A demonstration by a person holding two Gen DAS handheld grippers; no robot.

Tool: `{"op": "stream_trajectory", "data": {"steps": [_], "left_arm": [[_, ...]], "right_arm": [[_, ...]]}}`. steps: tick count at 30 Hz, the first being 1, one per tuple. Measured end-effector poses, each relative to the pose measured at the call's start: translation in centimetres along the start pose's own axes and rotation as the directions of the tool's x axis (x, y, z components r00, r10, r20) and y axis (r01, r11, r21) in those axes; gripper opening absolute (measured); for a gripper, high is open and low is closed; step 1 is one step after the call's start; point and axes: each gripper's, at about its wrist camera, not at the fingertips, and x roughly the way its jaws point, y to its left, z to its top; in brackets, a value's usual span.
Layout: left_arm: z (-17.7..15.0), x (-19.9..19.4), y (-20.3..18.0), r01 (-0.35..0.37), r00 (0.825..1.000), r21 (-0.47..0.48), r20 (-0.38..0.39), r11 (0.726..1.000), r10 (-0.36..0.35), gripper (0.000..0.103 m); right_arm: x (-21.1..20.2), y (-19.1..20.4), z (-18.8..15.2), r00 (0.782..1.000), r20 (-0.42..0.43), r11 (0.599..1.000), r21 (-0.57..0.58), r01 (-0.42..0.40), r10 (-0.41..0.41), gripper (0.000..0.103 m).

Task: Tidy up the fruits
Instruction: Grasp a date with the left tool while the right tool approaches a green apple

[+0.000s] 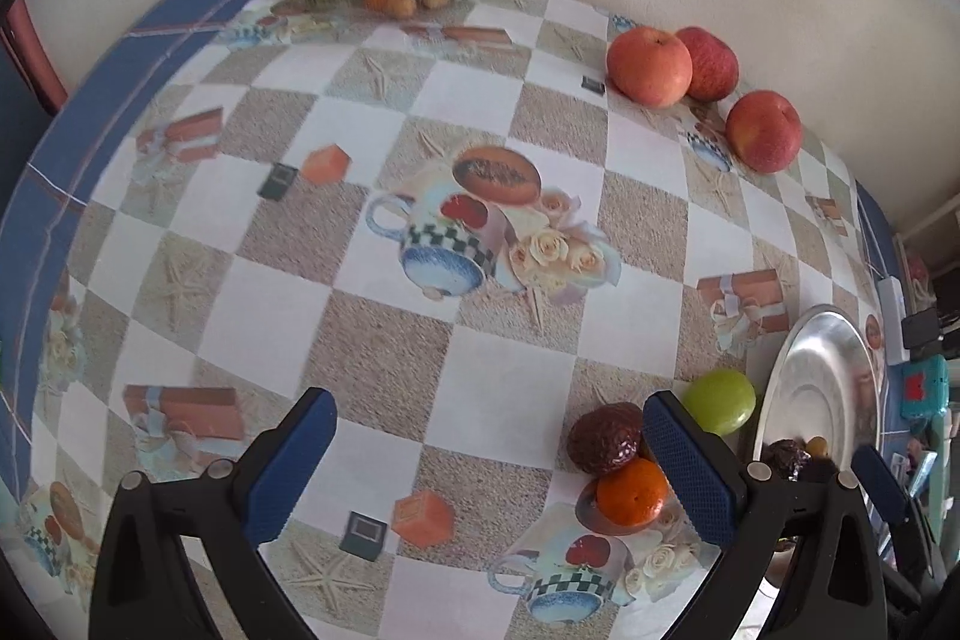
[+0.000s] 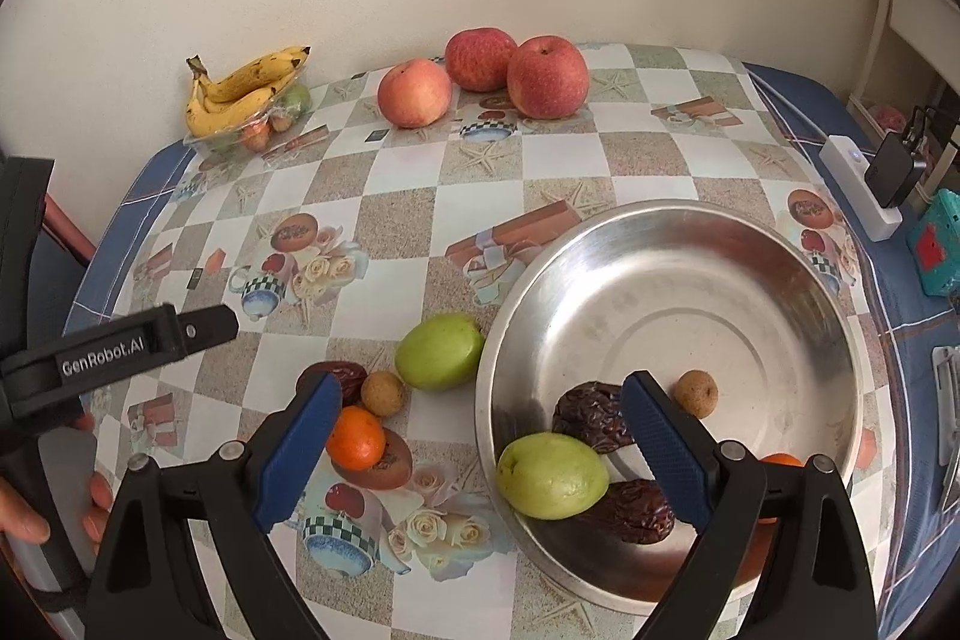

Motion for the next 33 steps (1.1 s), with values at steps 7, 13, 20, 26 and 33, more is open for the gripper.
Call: {"op": "stream_trajectory", "data": {"steps": [7, 13, 20, 26, 33], "left_arm": [[-0.7, 2.5, -0.8, 0.08, 0.993, -0.017, -0.089, 0.997, -0.081, 0.102], [-0.9, 3.5, -1.0, 0.107, 0.987, -0.033, -0.12, 0.994, -0.11, 0.095], [-1.0, 4.1, -1.1, 0.114, 0.985, -0.039, -0.122, 0.993, -0.118, 0.091], [-0.9, 4.5, -1.5, 0.139, 0.98, -0.033, -0.138, 0.99, -0.142, 0.09], [-1.3, 5.0, -2.3, 0.154, 0.976, -0.02, -0.154, 0.988, -0.155, 0.076]], "right_arm": [[1.7, 0.8, 0.7, 0.999, -0.04, 1.0, -0.015, 0.008, -0.009, 0.072], [3.1, 0.9, 1.3, 0.997, -0.082, 1.0, 0.011, 0.016, -0.015, 0.065], [4.3, 0.7, 2.9, 0.988, -0.141, 0.996, 0.048, 0.069, -0.062, 0.065], [4.3, 1.7, 4.9, 0.99, -0.135, 0.998, 0.034, 0.053, -0.048, 0.065], [3.5, 1.3, 5.2, 0.989, -0.122, 0.996, -0.027, 0.084, -0.087, 0.065]]}}
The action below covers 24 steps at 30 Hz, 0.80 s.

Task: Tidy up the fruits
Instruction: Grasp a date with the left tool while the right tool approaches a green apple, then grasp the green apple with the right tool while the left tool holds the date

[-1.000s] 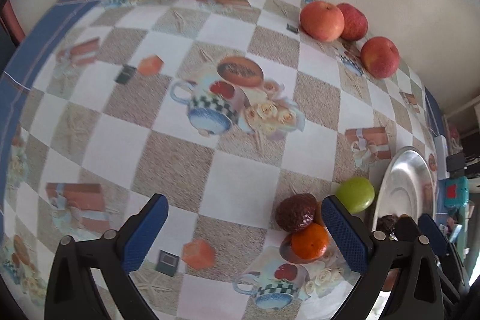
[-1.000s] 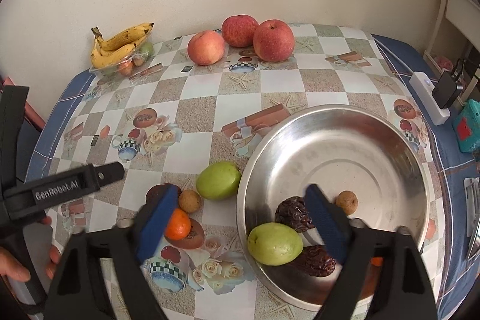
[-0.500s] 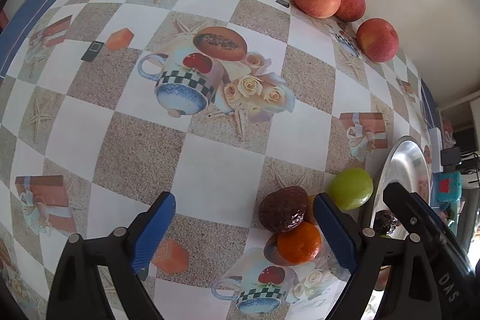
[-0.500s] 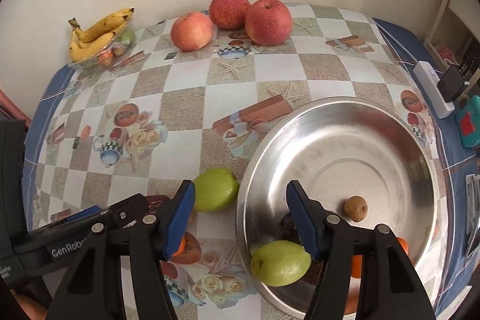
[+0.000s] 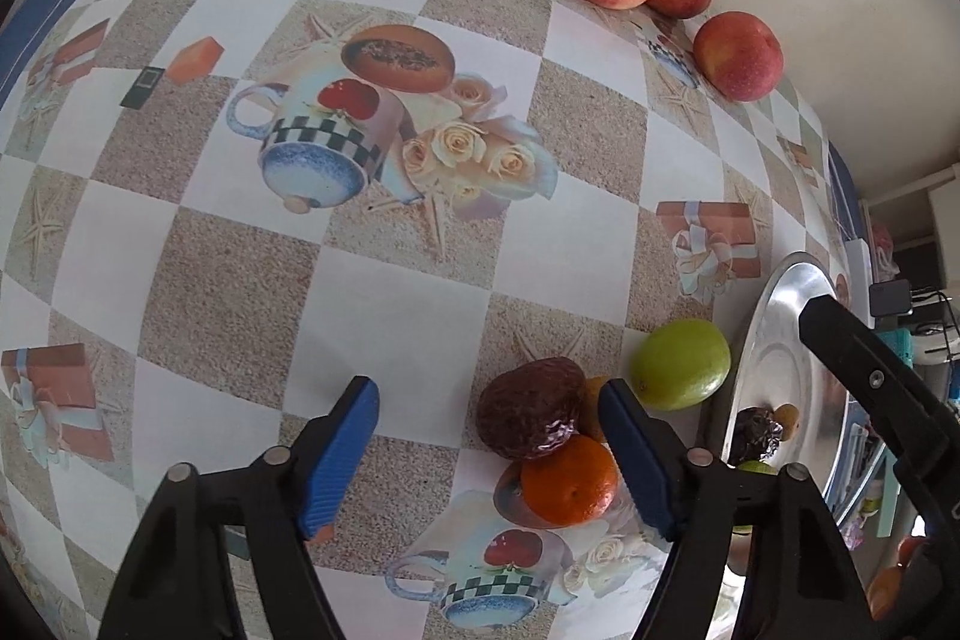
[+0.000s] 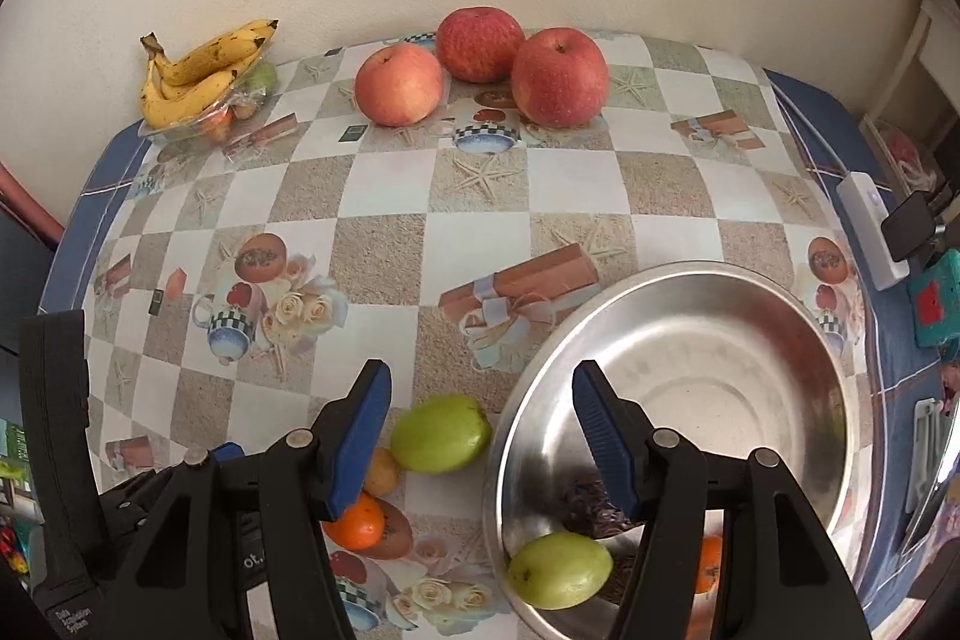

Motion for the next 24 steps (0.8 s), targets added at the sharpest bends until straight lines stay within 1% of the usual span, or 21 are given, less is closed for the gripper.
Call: {"op": "stream_trajectory", "data": {"steps": [2, 3, 4, 6, 8, 10, 13, 15, 16, 19, 24], "left_arm": [[-0.2, 0.0, -0.2, 0.02, 1.0, -0.002, -0.003, 1.0, -0.02, 0.062], [-0.3, 0.1, -0.2, 0.028, 1.0, -0.003, -0.01, 1.0, -0.028, 0.058], [-0.4, 0.2, -0.3, 0.031, 0.999, -0.003, -0.015, 1.0, -0.031, 0.049], [-0.5, 0.2, -0.5, 0.05, 0.999, -0.007, -0.022, 0.999, -0.05, 0.04], [-0.6, 0.0, -0.5, 0.05, 0.999, -0.007, -0.017, 0.999, -0.05, 0.04], [-0.5, -0.2, -0.3, 0.026, 1.0, -0.013, -0.004, 1.0, -0.026, 0.04], [-0.1, -1.1, 1.5, -0.014, 0.999, -0.087, 0.037, 0.996, 0.018, 0.04], [0.4, -1.9, 2.8, -0.045, 0.996, -0.126, 0.075, 0.991, 0.055, 0.04], [0.5, -2.3, 3.4, -0.045, 0.994, -0.147, 0.089, 0.988, 0.059, 0.04], [0.8, -3.2, 4.6, 0.001, 0.994, -0.198, 0.111, 0.98, 0.022, 0.04], [0.7, -3.4, 4.5, 0.024, 0.994, -0.201, 0.112, 0.979, -0.002, 0.04]], "right_arm": [[-0.1, -0.4, -0.2, 1.0, -0.002, 1.0, 0.012, -0.007, 0.007, 0.065], [-0.2, -0.5, -0.3, 1.0, -0.003, 1.0, 0.019, -0.014, 0.014, 0.065], [-0.2, -0.6, -0.4, 1.0, -0.004, 0.999, 0.025, -0.021, 0.021, 0.065], [-0.3, -0.6, -0.6, 1.0, -0.006, 0.999, 0.024, -0.03, 0.03, 0.064], [-0.5, -0.5, -0.7, 1.0, -0.004, 0.999, 0.016, -0.028, 0.028, 0.064], [-0.5, -0.3, -0.8, 1.0, 0.0, 1.0, 0.002, -0.018, 0.018, 0.064], [-0.3, 0.2, -0.9, 0.999, -0.001, 0.999, -0.026, -0.036, 0.036, 0.064], [0.3, 0.8, -1.1, 0.999, -0.022, 0.998, -0.054, -0.045, 0.044, 0.064], [0.6, 1.2, -1.2, 0.999, -0.029, 0.996, -0.075, -0.041, 0.039, 0.064], [1.3, 2.6, -1.5, 0.999, -0.042, 0.989, -0.144, -0.031, 0.025, 0.064], [1.9, 5.0, -2.4, 0.999, -0.035, 0.962, -0.271, -0.038, 0.03, 0.064]]}}
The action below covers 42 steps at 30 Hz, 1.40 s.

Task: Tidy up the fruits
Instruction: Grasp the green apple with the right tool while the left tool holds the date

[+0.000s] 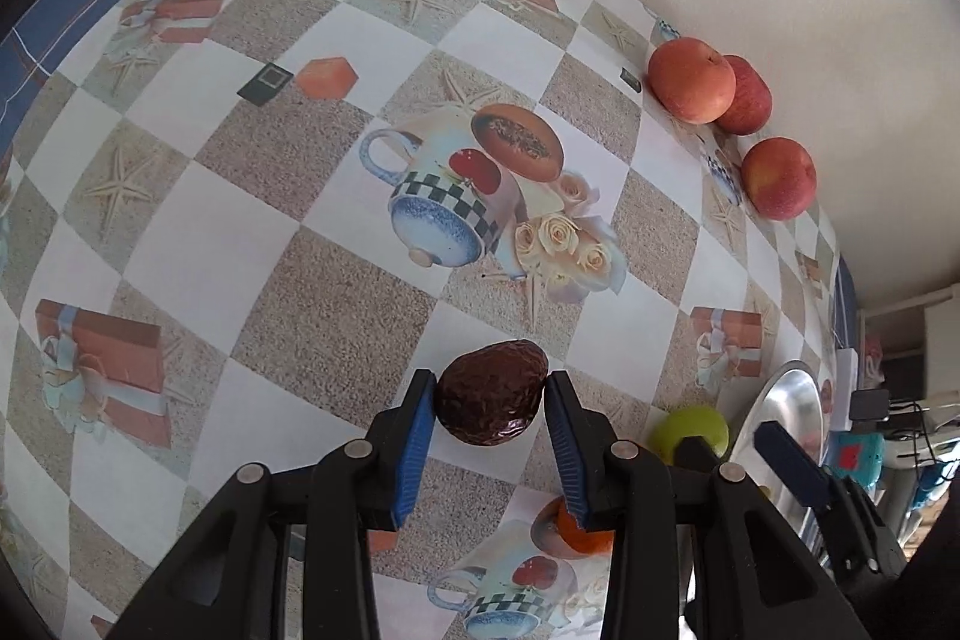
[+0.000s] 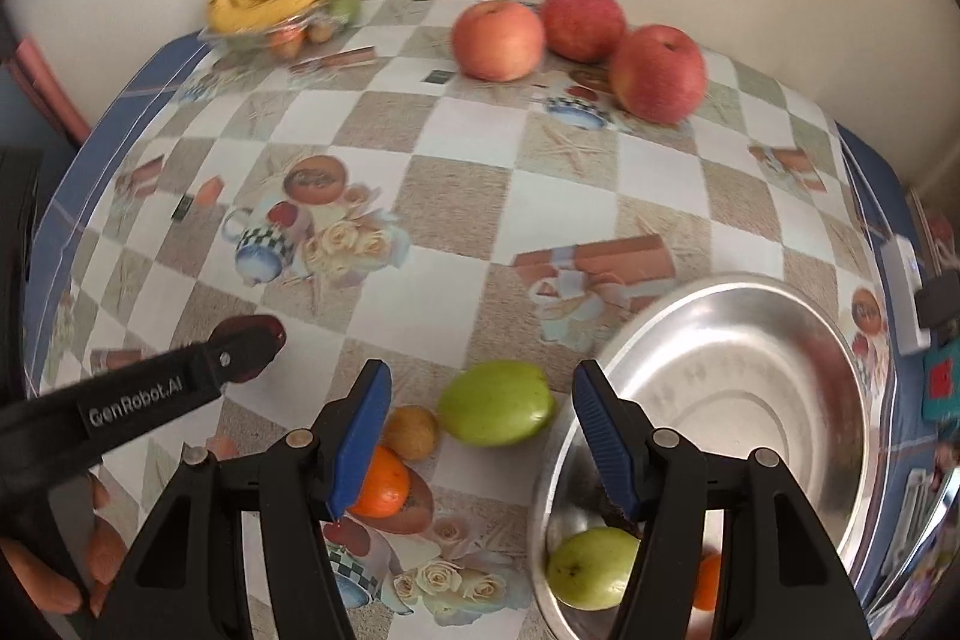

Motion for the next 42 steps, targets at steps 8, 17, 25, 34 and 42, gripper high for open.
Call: {"op": "stream_trajectory", "data": {"steps": [8, 17, 25, 34, 42], "left_arm": [[0.1, 0.2, 0.0, 0.014, 1.0, -0.005, -0.012, 1.0, -0.014, 0.04], [0.0, 0.2, -0.1, 0.013, 1.0, -0.004, -0.015, 1.0, -0.013, 0.04], [0.0, 0.3, -0.2, 0.012, 1.0, -0.003, -0.019, 1.0, -0.012, 0.04], [0.0, 0.3, -0.2, 0.014, 1.0, -0.008, -0.022, 1.0, -0.015, 0.04], [0.0, 0.3, -0.2, 0.015, 1.0, -0.009, -0.021, 1.0, -0.015, 0.04]], "right_arm": [[2.7, 0.4, -0.8, 0.996, -0.054, 0.996, -0.057, 0.068, -0.071, 0.06], [2.9, 0.8, -0.9, 0.992, -0.042, 0.987, -0.114, 0.114, -0.119, 0.059], [2.7, 0.5, -0.9, 0.99, -0.03, 0.984, -0.114, 0.136, -0.141, 0.049], [2.4, -0.1, -0.5, 0.995, -0.019, 0.994, -0.045, 0.097, -0.098, 0.048], [2.2, -1.7, -0.5, 0.997, -0.018, 0.992, 0.101, -0.069, 0.071, 0.048]]}}
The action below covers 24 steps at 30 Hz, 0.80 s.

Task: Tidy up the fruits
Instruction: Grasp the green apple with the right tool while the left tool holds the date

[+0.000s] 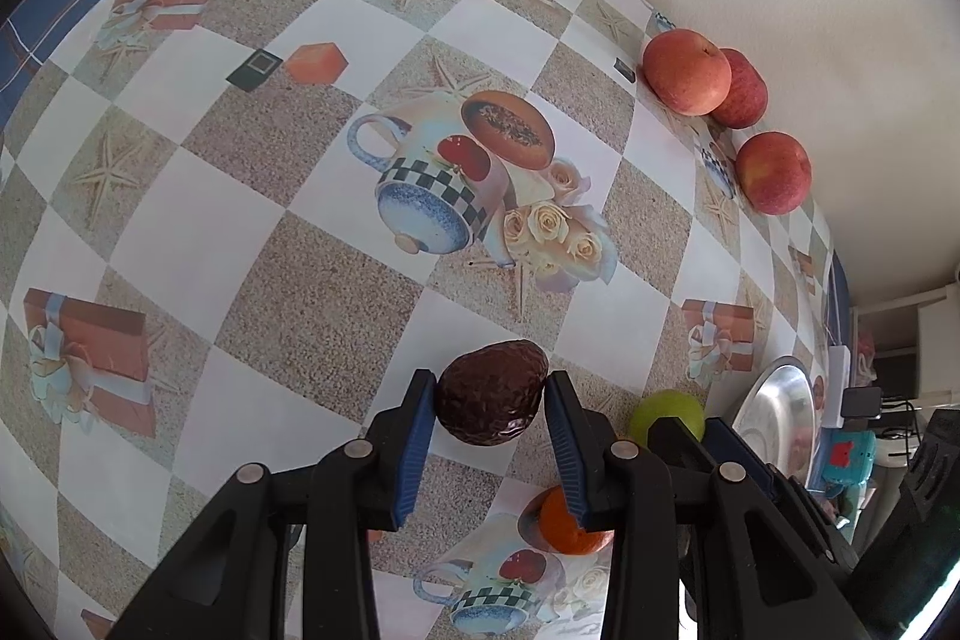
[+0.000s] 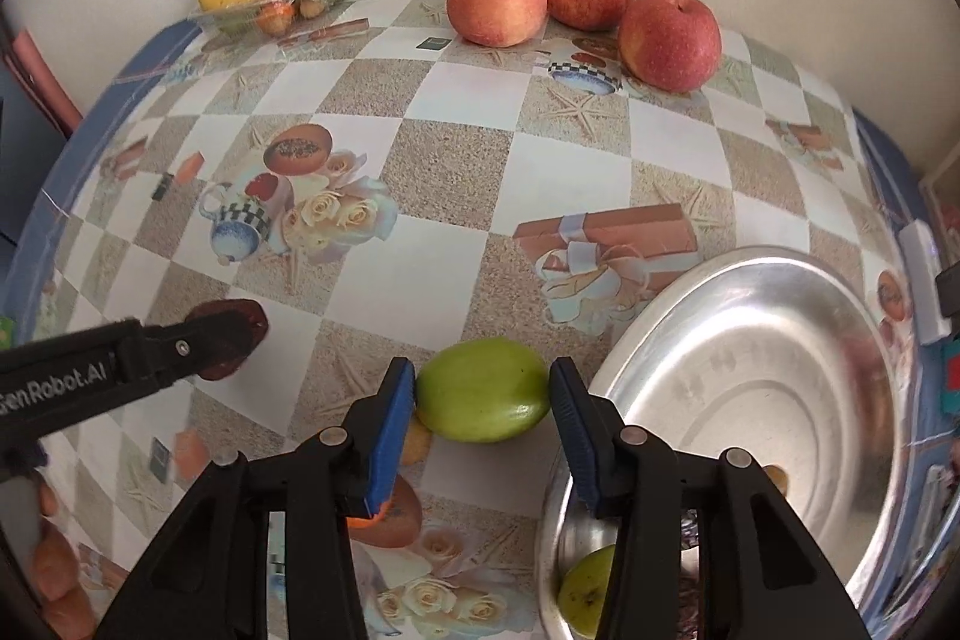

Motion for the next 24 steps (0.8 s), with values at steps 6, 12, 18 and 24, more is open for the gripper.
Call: {"op": "stream_trajectory", "data": {"steps": [6, 12, 18, 24], "left_arm": [[0.0, -0.1, 0.1, 0.001, 1.0, 0.0, 0.002, 1.0, -0.001, 0.04], [0.0, -0.1, 0.3, 0.005, 1.0, -0.009, 0.001, 1.0, -0.005, 0.04], [0.4, 0.0, 1.2, -0.004, 1.0, -0.038, 0.003, 0.999, 0.004, 0.04], [1.3, 0.4, 2.6, -0.022, 1.0, -0.075, 0.006, 0.997, 0.022, 0.04]], "right_arm": [[-1.0, 0.4, 0.3, 0.995, 0.022, 0.995, 0.029, -0.097, 0.096, 0.029], [-1.5, 0.7, 0.5, 0.996, 0.046, 0.997, 0.014, -0.074, 0.073, 0.028], [-0.7, 0.8, 0.7, 0.994, 0.05, 0.995, 0.027, -0.097, 0.096, 0.04], [0.1, 1.9, 1.5, 0.994, 0.072, 0.996, 0.0, -0.084, 0.084, 0.04]]}}
